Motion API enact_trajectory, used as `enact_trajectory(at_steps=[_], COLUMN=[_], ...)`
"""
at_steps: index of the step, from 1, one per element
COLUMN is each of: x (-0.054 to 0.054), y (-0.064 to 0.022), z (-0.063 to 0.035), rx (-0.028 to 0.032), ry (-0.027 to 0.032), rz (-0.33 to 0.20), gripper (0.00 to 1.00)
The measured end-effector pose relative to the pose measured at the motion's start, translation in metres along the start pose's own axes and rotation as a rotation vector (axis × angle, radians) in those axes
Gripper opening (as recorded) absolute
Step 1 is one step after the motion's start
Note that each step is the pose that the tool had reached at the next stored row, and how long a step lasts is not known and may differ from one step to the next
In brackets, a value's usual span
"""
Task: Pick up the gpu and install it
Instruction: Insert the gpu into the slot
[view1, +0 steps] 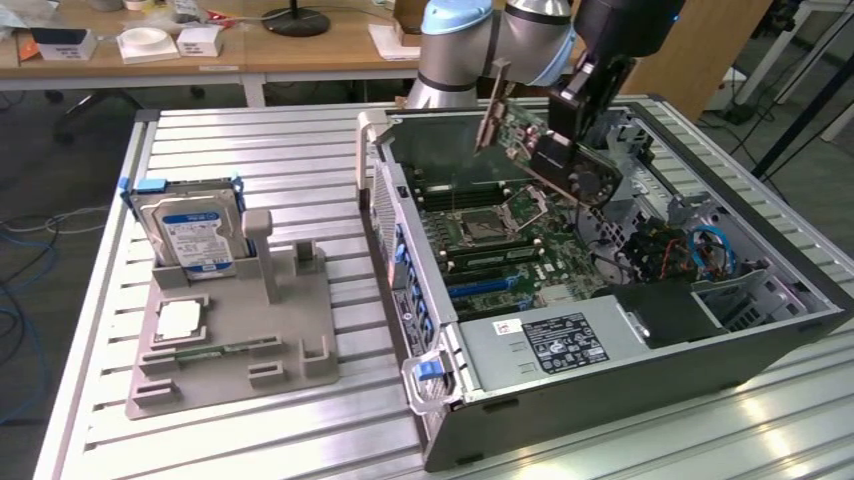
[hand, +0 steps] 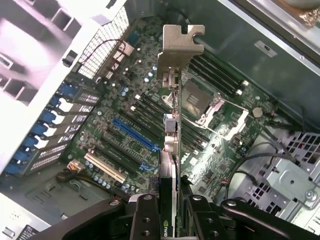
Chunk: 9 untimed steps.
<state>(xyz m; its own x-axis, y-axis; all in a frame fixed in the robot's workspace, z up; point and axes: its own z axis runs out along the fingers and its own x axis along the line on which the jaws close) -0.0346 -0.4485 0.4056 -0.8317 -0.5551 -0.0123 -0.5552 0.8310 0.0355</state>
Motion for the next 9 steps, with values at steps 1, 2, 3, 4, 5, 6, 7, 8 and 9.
enact_trajectory(at_steps=[1,2,3,4,5,6,7,8,9], x=[0.0,-0.0001,-0.0001,-0.0001,-0.0002,-0.0002,-0.0003,-0.0003,-0.0004], y=[0.0,0.0,0.0,-0.0001,-0.0001,-0.0001,-0.0002,-0.0002,-0.0002], z=[0.0,0.0,0.0,0.0,0.0,0.0,0.0,0.0,0.0], rx=[-0.0001,-0.0002,-0.0004,-0.0005,-0.0007,-0.0008,-0.0009,-0.0011,-0.0012], ry=[0.0004,0.0009,0.0013,0.0016,0.0021,0.0024,0.0029,0.0033,0.0037], rz=[-0.011,-0.022,-0.034,-0.045,-0.057,-0.069,-0.08,-0.092,-0.103], gripper=[0.26,0.26,0.26,0.26,0.26,0.26,0.26,0.26,0.26])
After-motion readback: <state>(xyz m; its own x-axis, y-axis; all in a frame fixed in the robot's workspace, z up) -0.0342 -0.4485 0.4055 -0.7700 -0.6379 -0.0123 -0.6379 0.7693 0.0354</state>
